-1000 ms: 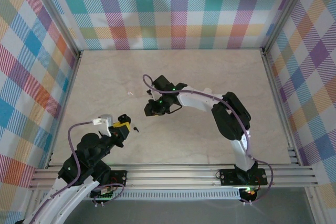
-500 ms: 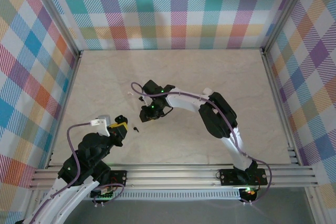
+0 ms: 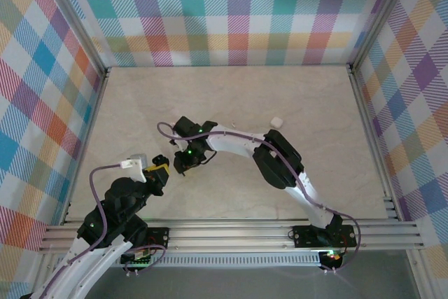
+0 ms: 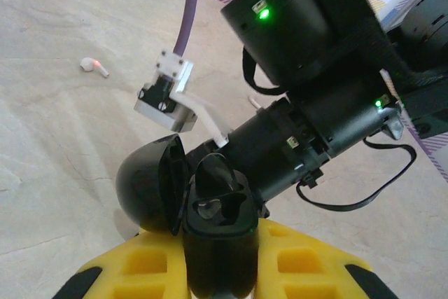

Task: Insert the wireless bluetooth earbuds into the charging case

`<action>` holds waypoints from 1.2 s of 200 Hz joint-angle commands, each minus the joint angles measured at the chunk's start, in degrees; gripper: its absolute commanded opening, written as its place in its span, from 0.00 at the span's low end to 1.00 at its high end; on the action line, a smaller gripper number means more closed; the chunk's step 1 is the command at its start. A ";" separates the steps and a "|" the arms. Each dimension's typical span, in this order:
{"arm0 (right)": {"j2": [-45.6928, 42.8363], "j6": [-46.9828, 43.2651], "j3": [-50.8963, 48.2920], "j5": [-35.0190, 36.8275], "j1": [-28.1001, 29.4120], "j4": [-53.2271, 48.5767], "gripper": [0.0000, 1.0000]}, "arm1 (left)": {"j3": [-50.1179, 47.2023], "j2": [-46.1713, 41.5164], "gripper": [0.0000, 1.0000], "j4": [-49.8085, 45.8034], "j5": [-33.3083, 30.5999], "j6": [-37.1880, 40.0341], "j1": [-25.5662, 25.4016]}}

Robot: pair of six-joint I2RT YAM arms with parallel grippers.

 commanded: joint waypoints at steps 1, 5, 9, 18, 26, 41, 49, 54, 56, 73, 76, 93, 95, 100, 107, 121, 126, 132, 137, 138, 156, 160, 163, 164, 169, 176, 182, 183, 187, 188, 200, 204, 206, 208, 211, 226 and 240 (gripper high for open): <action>0.83 -1.38 1.61 0.01 0.35 -2.17 0.27 | 0.69 -1.19 0.00 -1.58 -1.16 -0.22 -0.64; 0.82 -1.54 1.52 0.35 0.48 -2.27 0.27 | 0.67 -1.22 0.00 -1.53 -1.21 -0.30 -0.64; 0.83 -1.68 1.52 0.70 0.57 -2.35 0.27 | 0.66 -1.29 0.00 -1.49 -1.26 -0.28 -0.60; 0.92 -2.04 1.52 1.49 0.95 -2.62 0.27 | 0.64 -1.38 0.00 -1.36 -1.37 -0.41 -0.64; 1.05 -2.39 1.45 2.12 1.08 -2.85 0.27 | 0.65 -1.42 0.00 -1.24 -1.34 -0.48 -0.64; 1.18 -2.80 1.46 2.67 1.37 -2.90 0.27 | 0.74 -1.42 0.00 -1.29 -1.25 -0.46 -0.64; 1.31 -2.97 1.65 2.89 1.49 -2.97 0.27 | 0.75 -1.46 0.00 -1.44 -1.22 -0.48 -0.64; 1.36 -3.06 1.64 3.05 1.65 -2.97 0.26 | 0.84 -1.38 0.00 -1.53 -1.23 -0.56 -0.64; 1.40 -3.18 1.75 3.11 1.60 -3.08 0.26 | 0.84 -1.40 0.00 -1.57 -1.26 -0.56 -0.64; 1.53 -3.41 2.10 3.65 1.83 -3.31 0.26 | 0.86 -1.46 0.00 -1.92 -1.12 -0.71 -0.64; 1.55 -3.42 2.09 3.69 1.78 -3.32 0.26 | 0.84 -1.46 0.00 -1.93 -1.09 -0.72 -0.64; 1.47 -3.63 2.22 3.69 1.90 -3.45 0.25 | 0.76 -1.46 0.00 -2.02 -1.05 -1.00 -0.64; 1.49 -3.71 2.18 3.63 1.95 -3.44 0.24 | 0.75 -1.44 0.00 -2.02 -1.10 -1.05 -0.64; 1.45 -3.75 2.16 3.60 1.94 -3.43 0.24 | 0.67 -1.42 0.00 -2.02 -1.19 -1.09 -0.64; 1.37 -3.77 2.10 3.61 2.00 -3.49 0.22 | 0.66 -1.38 0.00 -2.02 -1.20 -1.26 -0.64; 1.27 -3.77 1.89 3.64 2.14 -3.41 0.20 | 0.74 -1.38 0.00 -1.98 -1.22 -1.50 -0.64; 1.12 -3.70 1.73 3.84 2.11 -3.21 0.18 | 0.80 -1.38 0.00 -2.02 -1.22 -1.55 -0.64; 0.82 -3.68 1.17 4.16 2.20 -2.64 0.17 | 0.84 -1.38 0.00 -2.06 -1.23 -1.73 -0.64; 0.44 -3.68 0.63 4.41 2.33 -1.93 0.15 | 0.84 -1.38 0.00 -2.18 -1.21 -1.83 -0.64; 0.37 -3.64 0.42 4.45 2.36 -1.79 0.15 | 0.84 -1.38 0.00 -2.19 -1.17 -1.86 -0.64; -1.60 -3.11 -2.45 4.98 2.48 1.14 0.11 | 0.76 -1.40 0.00 -2.61 -0.96 -2.48 -0.64; -2.10 -2.99 -3.18 5.35 2.54 1.79 0.11 | 0.71 -1.38 0.00 -2.63 -0.95 -2.61 -0.64; -2.37 -2.94 -3.67 5.62 2.54 2.26 0.11 | 0.67 -1.38 0.00 -2.63 -0.86 -2.73 -0.64; -2.57 -2.91 -3.80 5.71 2.50 2.37 0.10 | 0.62 -1.38 0.00 -2.63 -0.82 -2.79 -0.64; -3.19 -2.85 -4.56 6.23 2.43 2.99 0.10 | 0.58 -1.39 0.00 -2.50 -0.59 -3.00 -0.64; -4.03 -2.80 -5.61 7.09 2.32 3.68 0.09 | 0.27 -1.38 0.00 -2.09 -0.26 -3.11 -0.64; -4.74 -2.74 -6.48 7.80 2.26 4.24 0.08 | -0.01 -1.38 0.00 -1.50 0.12 -3.10 -0.64; -4.86 -2.73 -6.65 7.90 2.23 4.32 0.08 | -0.07 -1.38 0.00 -1.41 0.25 -3.07 -0.64; -5.35 -2.65 -7.36 8.33 2.09 4.61 0.07 | -0.24 -1.38 0.00 -0.90 0.57 -3.11 -0.64; -5.51 -2.64 -7.53 8.43 2.06 4.73 0.07 | -0.31 -1.33 0.00 -0.76 0.69 -3.11 -0.64; -6.97 -2.16 -9.88 8.96 1.40 5.99 0.06 | -1.05 -1.23 0.00 1.18 1.66 -3.35 -0.64; -7.49 -1.98 -10.65 8.96 1.20 6.28 0.05 | -1.44 -1.13 0.00 1.97 2.00 -3.43 -0.64; -7.71 -1.83 -11.08 8.96 1.05 6.44 0.05 | -1.60 -1.05 0.00 2.36 2.18 -3.52 -0.64; -7.98 -1.72 -11.47 8.97 0.81 6.56 0.05 | -1.79 -0.92 0.00 2.77 2.38 -3.55 -0.64; -8.30 -1.61 -12.08 8.97 0.58 6.74 0.05 | -2.05 -0.82 0.00 3.40 2.73 -3.63 -0.64; -10.05 -0.90 -15.18 8.96 -0.67 7.59 0.05 | -3.29 0.33 0.00 6.79 4.16 -4.09 -0.64; -11.77 -0.38 -18.55 9.14 -1.70 8.42 0.05 | -4.43 2.07 0.00 10.76 5.79 -4.15 -0.64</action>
